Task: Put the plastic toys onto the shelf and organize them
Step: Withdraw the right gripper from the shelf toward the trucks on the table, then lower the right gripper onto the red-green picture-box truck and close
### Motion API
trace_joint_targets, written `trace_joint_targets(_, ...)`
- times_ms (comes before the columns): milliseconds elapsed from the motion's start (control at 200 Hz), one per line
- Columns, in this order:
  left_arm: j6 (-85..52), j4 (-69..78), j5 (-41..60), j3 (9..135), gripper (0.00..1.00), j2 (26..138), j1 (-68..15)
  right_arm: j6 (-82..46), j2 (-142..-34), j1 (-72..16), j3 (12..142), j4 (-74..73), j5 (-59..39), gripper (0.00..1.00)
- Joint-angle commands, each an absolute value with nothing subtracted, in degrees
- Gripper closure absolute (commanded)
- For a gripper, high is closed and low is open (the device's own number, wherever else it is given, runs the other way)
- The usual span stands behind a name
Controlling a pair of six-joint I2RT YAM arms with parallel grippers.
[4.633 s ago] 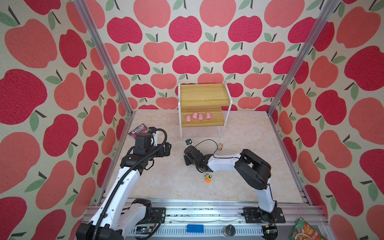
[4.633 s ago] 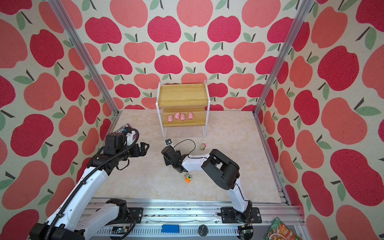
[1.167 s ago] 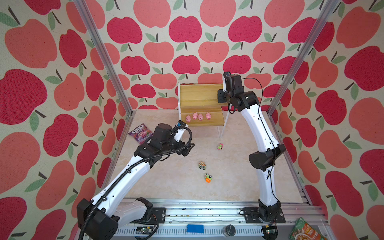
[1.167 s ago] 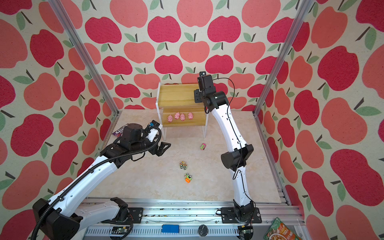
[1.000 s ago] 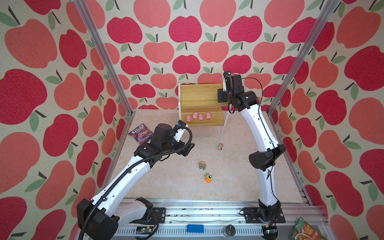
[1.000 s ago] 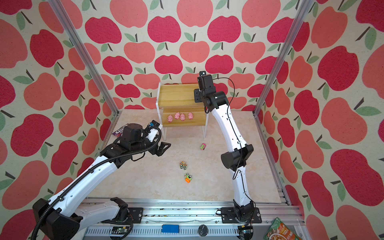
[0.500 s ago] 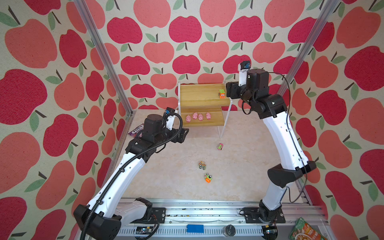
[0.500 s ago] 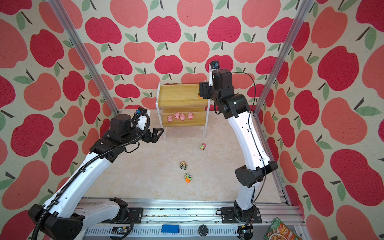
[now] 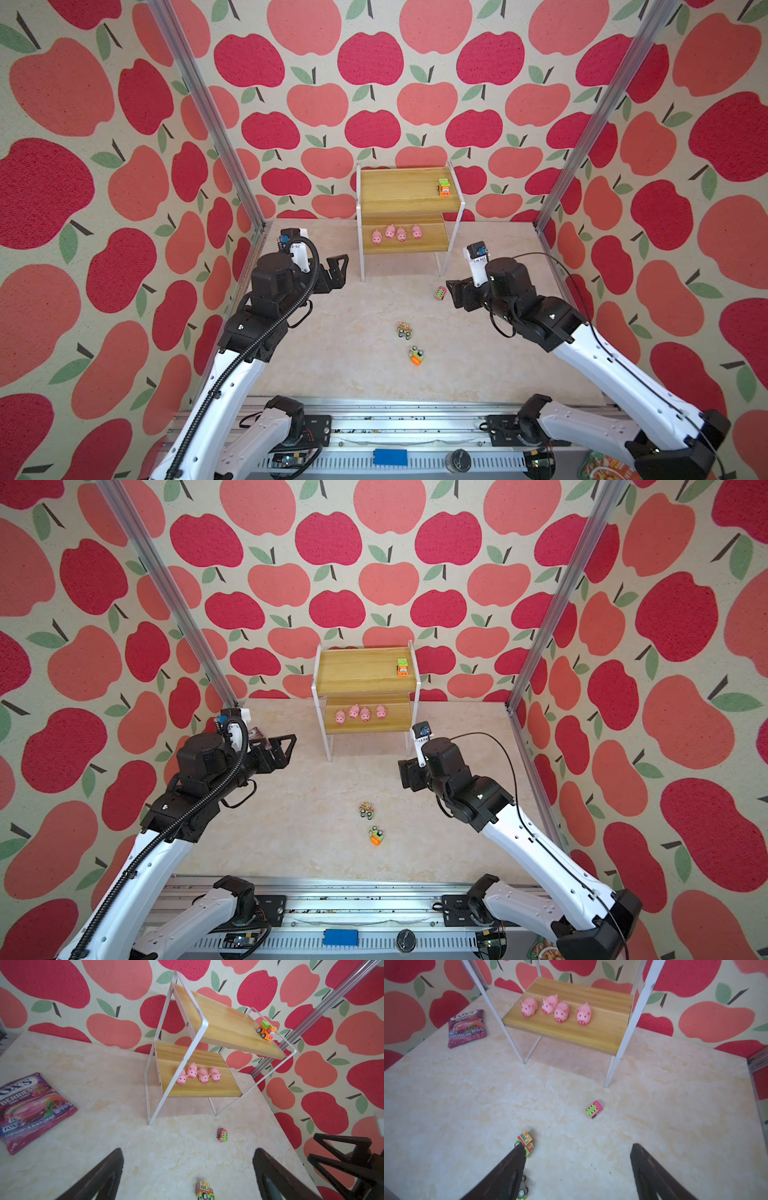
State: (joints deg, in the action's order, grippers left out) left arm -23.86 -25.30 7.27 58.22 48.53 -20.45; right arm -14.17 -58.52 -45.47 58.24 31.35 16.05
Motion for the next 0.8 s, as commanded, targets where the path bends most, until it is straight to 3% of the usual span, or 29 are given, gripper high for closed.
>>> trace_joint_targets(0, -29.03, -27.61, 2.87, 51.76, 0.01, 45.62, -24.63, -19.65, -54.67, -48.35, 50.25, 27.42, 11.75, 0.18)
trace_joint_targets(305, -33.78, -28.0, -6.13, 42.68, 0.0, 49.57, -39.45, -20.71, -62.89, -56.97, 39.75, 21.0, 8.15, 0.19)
trace_joint_targets(495, -33.98, -27.82, -7.35, 41.09, 0.0, 53.16, -42.47, -22.04, -68.4, -56.98, 39.99, 19.01, 11.07, 0.2)
trace_joint_targets(795, -34.91, -24.51, -6.59, 35.4, 0.0, 55.2, -43.86, -20.16, -77.07, -55.64, 43.49, 12.54, 5.29, 0.21)
